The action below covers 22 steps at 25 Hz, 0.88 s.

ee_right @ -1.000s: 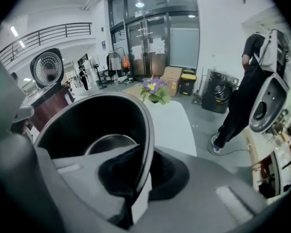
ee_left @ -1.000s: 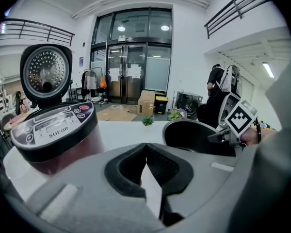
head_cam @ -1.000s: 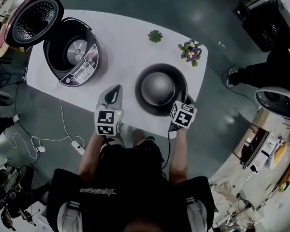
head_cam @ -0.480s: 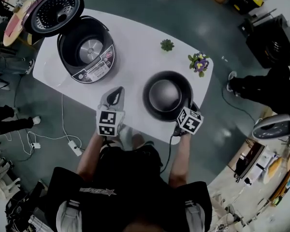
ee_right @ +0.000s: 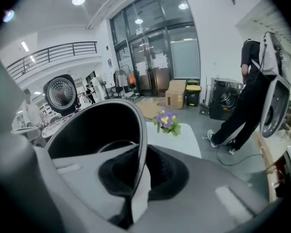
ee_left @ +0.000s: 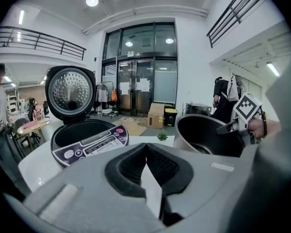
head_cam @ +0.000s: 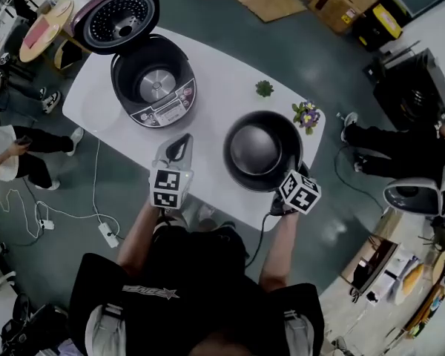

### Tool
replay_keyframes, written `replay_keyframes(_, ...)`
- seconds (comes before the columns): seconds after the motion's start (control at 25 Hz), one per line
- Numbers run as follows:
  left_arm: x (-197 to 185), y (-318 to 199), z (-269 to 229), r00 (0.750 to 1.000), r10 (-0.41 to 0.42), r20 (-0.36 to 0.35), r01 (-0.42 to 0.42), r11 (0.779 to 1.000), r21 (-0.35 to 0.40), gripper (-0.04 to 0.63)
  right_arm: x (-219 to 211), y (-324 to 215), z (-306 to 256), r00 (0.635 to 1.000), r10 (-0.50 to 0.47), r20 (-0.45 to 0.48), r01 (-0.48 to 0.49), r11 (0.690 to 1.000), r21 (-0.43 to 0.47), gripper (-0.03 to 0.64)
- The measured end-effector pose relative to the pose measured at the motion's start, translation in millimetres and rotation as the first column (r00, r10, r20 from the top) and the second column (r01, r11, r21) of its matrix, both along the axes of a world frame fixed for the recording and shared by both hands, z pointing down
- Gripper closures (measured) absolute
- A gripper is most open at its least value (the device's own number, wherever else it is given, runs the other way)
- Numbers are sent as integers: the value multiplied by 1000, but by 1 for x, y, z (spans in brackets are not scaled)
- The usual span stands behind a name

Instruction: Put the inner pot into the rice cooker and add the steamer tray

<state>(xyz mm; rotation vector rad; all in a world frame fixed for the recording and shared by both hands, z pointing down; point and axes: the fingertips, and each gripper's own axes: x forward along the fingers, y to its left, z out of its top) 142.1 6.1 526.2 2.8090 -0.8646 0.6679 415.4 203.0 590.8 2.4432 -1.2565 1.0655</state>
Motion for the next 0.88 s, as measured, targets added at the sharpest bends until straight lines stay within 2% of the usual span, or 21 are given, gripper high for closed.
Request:
replay_keyframes(0.44, -38, -23, -54, 991, -103, -82, 111, 989, 94, 584, -9, -53, -80, 995, -83, -56, 91, 982, 163, 600)
replay_keyframes(0.72, -86, -49, -72, 977, -181, -116, 195, 973, 125, 584, -37, -106, -114, 985, -159, -68, 170, 956, 238, 600)
replay_keyframes(0.88, -113, -71, -80, 971, -200, -132, 217, 967, 133, 584, -54, -138, -136, 983, -169, -76, 184, 940, 287, 600)
